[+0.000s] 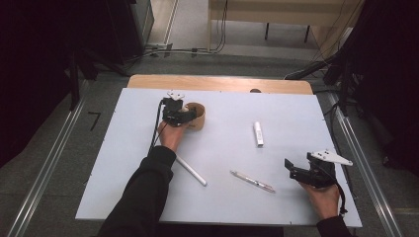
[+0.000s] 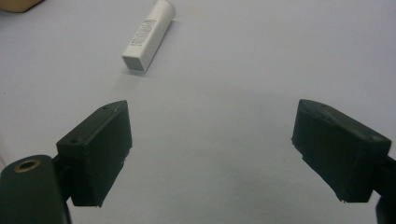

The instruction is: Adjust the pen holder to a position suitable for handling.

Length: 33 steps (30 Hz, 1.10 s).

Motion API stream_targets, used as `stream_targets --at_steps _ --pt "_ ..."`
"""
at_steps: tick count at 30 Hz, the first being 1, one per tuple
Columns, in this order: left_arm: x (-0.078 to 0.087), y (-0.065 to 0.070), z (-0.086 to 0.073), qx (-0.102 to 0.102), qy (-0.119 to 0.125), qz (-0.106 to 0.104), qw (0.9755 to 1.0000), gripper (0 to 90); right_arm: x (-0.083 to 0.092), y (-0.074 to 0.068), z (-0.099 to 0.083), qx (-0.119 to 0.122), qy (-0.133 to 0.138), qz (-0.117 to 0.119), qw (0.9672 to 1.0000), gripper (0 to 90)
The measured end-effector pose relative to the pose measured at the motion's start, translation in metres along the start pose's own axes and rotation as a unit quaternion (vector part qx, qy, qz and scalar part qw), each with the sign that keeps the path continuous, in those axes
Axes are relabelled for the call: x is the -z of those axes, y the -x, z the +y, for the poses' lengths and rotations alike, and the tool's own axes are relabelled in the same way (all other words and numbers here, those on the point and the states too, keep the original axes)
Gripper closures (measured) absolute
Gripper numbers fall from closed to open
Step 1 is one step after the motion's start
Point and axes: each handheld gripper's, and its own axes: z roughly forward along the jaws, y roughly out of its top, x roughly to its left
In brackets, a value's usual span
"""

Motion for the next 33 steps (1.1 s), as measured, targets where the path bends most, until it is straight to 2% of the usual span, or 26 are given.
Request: stream_targets --at_steps 5,11,17,26,29,33 --pt "0.0 0.0046 0.0009 -0.007 -0.003 -0.002 1.0 47.5 -0.0005 -0.0003 0.0002 0.0 -0.002 0.001 1.0 10.9" --pt "-0.0021 0.0088 0.0027 -0.011 -0.012 0.0 0.9999 55.8 -0.0003 -0.0002 0.0003 -0.001 -0.002 0.003 1.0 10.9" --pt "-0.0016 0.0076 0.0049 0.001 -0.024 -0.006 0.9997 56.6 -0.0005 0.0001 0.0002 -0.004 -0.003 0.005 1.0 11.2" --pt "0.0009 0.0062 0.0063 0.015 -0.021 -0.009 0.9996 59.1 -0.0001 0.0002 0.0001 -0.004 -0.003 0.006 1.0 11.4" --pt "0.0016 0.0055 0.0071 0.027 -0.017 -0.016 0.9994 60.1 0.0006 0.0005 -0.0001 -0.006 -0.003 0.005 1.0 11.5" --pt "0.0018 0.0057 0.0069 0.027 -0.017 -0.014 0.9994 60.6 0.001 0.0012 -0.0003 -0.008 -0.003 0.005 0.9999 11.6"
